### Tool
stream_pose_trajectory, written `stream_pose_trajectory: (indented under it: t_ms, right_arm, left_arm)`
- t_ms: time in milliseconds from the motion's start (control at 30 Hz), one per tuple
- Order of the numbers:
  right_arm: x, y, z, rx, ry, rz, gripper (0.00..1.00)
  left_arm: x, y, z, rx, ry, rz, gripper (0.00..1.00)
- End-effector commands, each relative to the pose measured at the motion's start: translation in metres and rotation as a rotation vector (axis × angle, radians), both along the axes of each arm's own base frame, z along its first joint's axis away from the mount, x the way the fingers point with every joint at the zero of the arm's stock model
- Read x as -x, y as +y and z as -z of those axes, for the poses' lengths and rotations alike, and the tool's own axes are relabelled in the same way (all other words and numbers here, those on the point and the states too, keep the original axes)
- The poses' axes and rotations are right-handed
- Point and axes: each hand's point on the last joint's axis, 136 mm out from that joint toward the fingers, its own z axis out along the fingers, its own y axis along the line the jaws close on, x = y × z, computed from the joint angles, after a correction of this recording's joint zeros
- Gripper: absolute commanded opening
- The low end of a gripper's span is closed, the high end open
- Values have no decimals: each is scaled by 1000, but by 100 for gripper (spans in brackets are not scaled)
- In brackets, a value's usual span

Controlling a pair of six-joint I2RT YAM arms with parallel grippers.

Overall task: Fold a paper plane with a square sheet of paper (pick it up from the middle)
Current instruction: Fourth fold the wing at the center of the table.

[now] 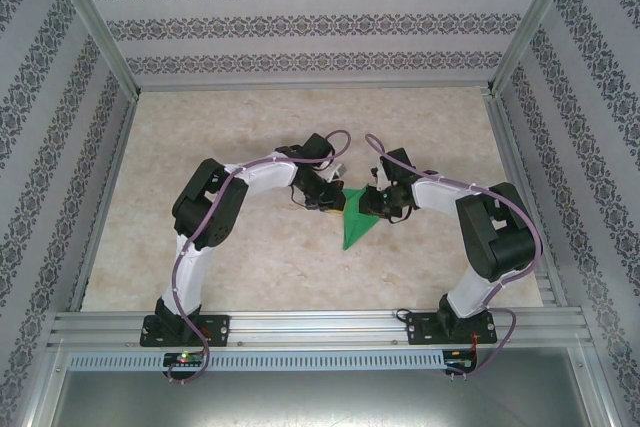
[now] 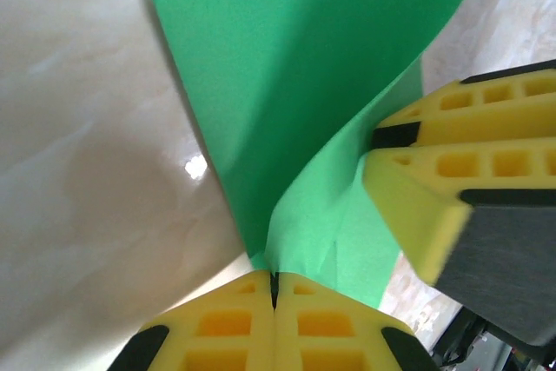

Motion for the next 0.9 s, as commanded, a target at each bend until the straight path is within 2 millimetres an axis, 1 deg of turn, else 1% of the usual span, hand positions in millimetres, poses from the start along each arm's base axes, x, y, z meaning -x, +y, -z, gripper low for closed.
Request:
stream_pose_trajectory:
  t_ms: [0, 300, 567, 667, 867]
  right_arm:
    - [8, -7, 14, 27, 32, -6, 21]
    - [11, -7, 15, 12, 23, -17, 18]
    - [9, -7, 11, 8, 3, -22, 18]
    - [6, -6, 1, -5, -23, -24, 19]
    - [0, -5, -28, -28, -91, -17, 22]
  left_arm:
    - [9, -9, 5, -1, 18, 52, 6]
    - [10, -9, 15, -27, 35, 59, 6]
    - [5, -13, 13, -17, 25, 63, 6]
    - [6, -13, 14, -19, 29, 65, 6]
    - [8, -11, 18, -28, 34, 73, 6]
